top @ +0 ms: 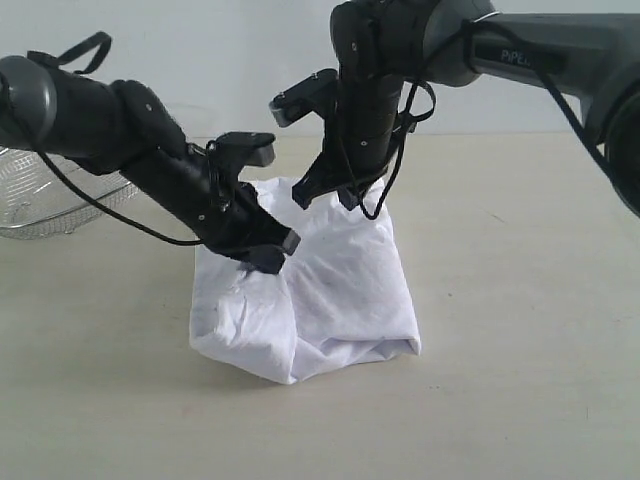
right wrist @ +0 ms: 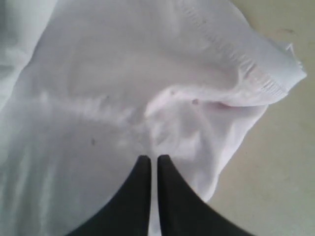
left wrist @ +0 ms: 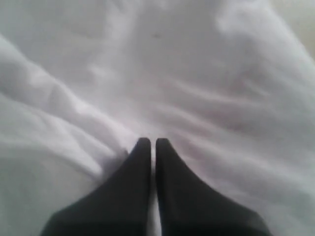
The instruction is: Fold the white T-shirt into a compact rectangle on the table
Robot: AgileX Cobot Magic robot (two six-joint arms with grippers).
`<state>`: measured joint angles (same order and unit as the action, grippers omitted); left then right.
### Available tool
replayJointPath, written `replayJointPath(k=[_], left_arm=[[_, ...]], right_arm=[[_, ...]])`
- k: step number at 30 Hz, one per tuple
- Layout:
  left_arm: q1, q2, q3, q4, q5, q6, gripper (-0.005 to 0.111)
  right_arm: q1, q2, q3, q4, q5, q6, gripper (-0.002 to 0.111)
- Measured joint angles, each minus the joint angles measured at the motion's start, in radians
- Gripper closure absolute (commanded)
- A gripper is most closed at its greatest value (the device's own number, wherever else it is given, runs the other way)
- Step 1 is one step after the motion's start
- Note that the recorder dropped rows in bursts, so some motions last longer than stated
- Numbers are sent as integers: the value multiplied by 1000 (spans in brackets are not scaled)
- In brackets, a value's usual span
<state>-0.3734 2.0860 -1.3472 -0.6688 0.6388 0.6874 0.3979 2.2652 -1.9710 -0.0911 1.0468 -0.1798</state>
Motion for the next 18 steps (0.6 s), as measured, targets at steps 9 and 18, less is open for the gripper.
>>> replayJointPath(k=[9,18], left_arm=[[120,49,-28,278,69,-264,102],[105,-62,-23,80,158,-31,102]], right_arm=[[0,0,0,6,45,-28,109],[-20,5,-2,2,-65,-48,108]])
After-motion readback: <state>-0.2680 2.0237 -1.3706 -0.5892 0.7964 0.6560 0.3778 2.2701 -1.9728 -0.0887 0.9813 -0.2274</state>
